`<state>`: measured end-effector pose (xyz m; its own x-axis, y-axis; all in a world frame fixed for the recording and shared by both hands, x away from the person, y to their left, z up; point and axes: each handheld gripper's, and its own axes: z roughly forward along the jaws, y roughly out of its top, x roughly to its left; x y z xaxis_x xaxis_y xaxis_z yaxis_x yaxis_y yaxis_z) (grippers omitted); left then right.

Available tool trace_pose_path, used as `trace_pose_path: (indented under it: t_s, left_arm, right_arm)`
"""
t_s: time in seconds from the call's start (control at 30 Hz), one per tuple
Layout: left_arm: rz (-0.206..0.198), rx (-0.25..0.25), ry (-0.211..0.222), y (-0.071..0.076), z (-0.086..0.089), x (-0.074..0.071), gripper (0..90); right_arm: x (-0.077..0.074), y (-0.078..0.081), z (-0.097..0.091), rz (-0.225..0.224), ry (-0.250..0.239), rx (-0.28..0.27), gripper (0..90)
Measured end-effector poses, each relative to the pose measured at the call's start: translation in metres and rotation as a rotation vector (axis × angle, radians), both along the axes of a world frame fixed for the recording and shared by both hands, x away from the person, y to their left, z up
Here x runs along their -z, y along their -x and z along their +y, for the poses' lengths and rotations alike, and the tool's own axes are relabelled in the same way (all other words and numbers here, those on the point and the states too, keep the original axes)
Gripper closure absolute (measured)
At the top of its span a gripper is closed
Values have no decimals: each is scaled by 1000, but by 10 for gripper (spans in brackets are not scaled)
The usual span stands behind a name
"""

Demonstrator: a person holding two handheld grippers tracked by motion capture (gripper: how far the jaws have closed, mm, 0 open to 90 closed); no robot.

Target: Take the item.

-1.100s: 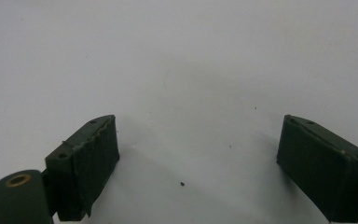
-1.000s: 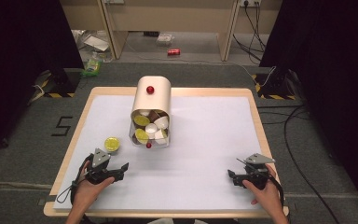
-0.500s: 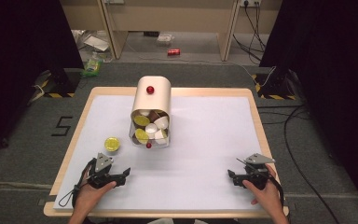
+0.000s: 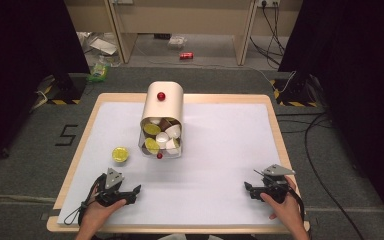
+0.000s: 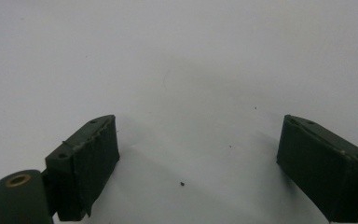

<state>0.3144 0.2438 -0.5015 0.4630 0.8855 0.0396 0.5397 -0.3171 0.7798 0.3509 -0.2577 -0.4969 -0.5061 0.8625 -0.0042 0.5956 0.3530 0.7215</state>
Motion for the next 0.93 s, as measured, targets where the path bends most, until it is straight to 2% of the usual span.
trace_pose_path:
  t_s: [0.17,0.27,0.37,0.53,0.63,0.93]
  left_arm:
    - [-26,3,-63,3,-6,1,152]
    - [-41,2,-79,4,-8,1,152]
    - [-19,3,-50,2,-5,2,150]
    - [70,14,46,-7,5,2,148]
    - [65,12,31,-6,3,2,139]
    - [67,14,36,-6,4,3,139]
  right_arm:
    - [0,0,0,-1,0,0,131]
    - [0,0,0,0,0,0,131]
    - [0,0,0,0,0,0,131]
    - [0,0,0,-1,0,0,131]
    - [0,0,0,-1,-1,-1,131]
    - [0,0,0,-1,-1,-1,131]
